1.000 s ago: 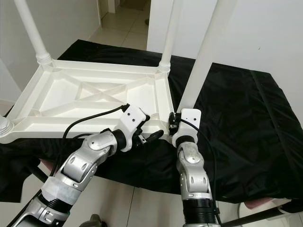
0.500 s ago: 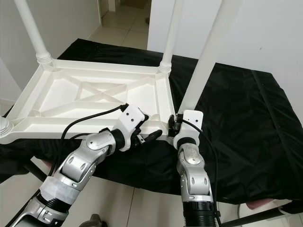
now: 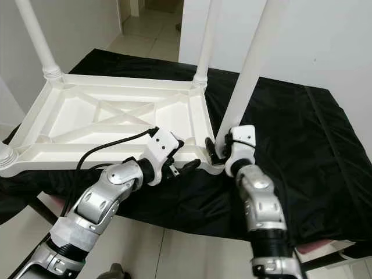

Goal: Building children table

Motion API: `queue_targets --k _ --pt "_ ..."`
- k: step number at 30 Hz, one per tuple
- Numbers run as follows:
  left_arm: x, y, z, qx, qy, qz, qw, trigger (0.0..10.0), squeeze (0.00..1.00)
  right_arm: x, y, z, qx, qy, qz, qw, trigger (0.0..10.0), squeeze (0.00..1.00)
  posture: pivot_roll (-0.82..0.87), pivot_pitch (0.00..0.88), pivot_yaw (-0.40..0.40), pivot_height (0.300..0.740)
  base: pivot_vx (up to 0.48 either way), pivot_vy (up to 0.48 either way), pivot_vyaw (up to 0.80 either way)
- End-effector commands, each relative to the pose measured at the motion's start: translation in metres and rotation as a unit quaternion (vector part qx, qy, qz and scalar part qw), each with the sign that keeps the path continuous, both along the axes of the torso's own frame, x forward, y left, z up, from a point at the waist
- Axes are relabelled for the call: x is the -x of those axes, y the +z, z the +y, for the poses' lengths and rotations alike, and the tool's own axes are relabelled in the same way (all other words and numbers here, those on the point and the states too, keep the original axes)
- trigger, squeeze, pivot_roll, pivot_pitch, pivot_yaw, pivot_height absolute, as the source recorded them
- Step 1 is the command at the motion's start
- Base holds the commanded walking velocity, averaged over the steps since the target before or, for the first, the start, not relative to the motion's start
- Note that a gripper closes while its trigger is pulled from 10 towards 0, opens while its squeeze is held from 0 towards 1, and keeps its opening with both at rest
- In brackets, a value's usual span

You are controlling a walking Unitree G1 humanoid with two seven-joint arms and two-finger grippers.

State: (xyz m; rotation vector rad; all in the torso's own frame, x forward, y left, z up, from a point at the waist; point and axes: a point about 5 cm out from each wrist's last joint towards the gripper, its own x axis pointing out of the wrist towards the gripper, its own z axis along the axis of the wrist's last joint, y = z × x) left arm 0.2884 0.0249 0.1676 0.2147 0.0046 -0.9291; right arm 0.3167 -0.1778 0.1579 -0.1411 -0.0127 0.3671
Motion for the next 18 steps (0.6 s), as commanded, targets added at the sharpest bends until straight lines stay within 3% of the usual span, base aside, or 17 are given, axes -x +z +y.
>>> queue_targets --k 1,11,18 --pt "-0.003 0.003 0.003 -0.004 0.017 -0.012 1.0 10.0 0.0 0.001 -0.006 0.002 0.014 0.053 0.011 0.998 10.0 0.0 0.13 0.013 -0.073 0.74 0.0 0.0 0.0" --pt "-0.005 0.005 0.004 -0.002 0.021 -0.017 1.0 10.0 0.0 -0.005 -0.005 -0.007 0.028 0.104 0.011 0.994 10.0 0.0 0.13 0.019 -0.077 0.74 0.0 0.0 0.0" --pt "-0.004 0.006 0.001 0.0 0.016 -0.017 1.0 10.0 0.0 -0.014 -0.016 -0.01 0.018 0.143 0.035 0.989 10.0 0.0 0.14 0.015 -0.067 0.74 0.0 0.0 0.0"
